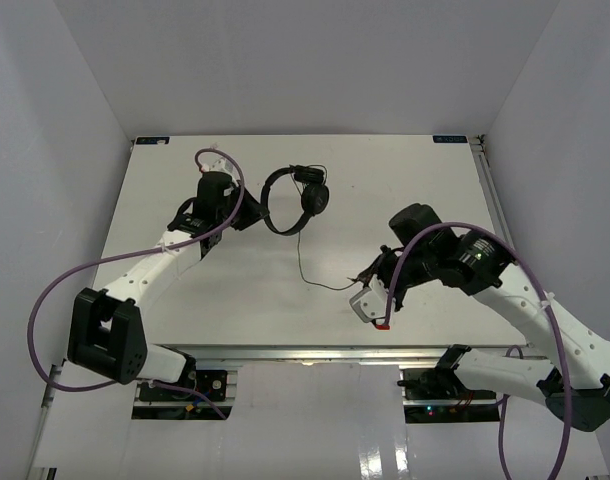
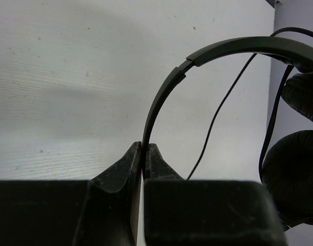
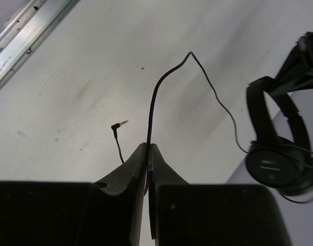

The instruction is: Wrap the headphones

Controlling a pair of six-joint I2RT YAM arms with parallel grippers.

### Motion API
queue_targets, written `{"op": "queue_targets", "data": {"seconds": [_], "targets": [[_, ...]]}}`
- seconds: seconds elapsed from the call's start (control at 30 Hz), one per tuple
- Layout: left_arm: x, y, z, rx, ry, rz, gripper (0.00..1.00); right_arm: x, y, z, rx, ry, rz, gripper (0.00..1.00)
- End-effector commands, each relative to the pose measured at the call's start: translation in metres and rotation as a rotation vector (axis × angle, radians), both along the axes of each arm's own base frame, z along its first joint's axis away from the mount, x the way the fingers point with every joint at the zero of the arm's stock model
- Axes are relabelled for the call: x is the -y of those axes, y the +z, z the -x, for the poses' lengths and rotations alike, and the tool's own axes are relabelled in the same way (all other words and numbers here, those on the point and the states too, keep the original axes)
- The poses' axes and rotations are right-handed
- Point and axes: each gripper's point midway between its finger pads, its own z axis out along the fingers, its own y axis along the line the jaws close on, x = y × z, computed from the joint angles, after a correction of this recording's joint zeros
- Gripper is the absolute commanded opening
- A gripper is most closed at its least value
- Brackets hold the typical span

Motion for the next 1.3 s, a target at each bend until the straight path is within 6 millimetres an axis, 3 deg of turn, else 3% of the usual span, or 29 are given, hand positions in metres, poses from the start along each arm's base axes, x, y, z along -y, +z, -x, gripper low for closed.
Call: {"op": "queue_targets", "data": {"seconds": [0.0,0.1,0.3,0.5,0.73,0.87,1.07,1.27], "targets": [[-0.008,0.017,-0.022,0.078,0.060,-0.022,0.00,-0.012,0.057,-0.006,0.083,-0.060,-0.075,0.08],[-0.004,0.003,-0.022,0.069,0.016,-0.043,0.00,-0.027,0.105,-0.021,0.156,-0.128,-0.180,0.08],[0.006,-0.017,-0.014,0.067,-0.093,-0.071,0.00,-0.047,0.142,-0.043,0.233,-0.210,-0.270,0.08],[0.019,-0.044,0.007,0.049,-0.265,-0.083,0.00,-0.062,0.152,-0.074,0.320,-0.309,-0.302,0.08],[0.016,-0.069,0.035,0.045,-0.362,-0.119,0.00,-0.068,0.176,-0.111,0.441,-0.438,-0.340,0.08],[0.015,-0.076,0.051,0.050,-0.418,-0.124,0.00,-0.072,0.177,-0.127,0.477,-0.484,-0.335,0.08],[0.014,-0.074,0.074,0.101,-0.506,-0.131,0.00,-0.067,0.170,-0.158,0.430,-0.610,-0.343,0.08],[0.023,-0.055,0.093,0.164,-0.592,-0.095,0.00,-0.059,0.161,-0.178,0.359,-0.700,-0.359,0.08]]}}
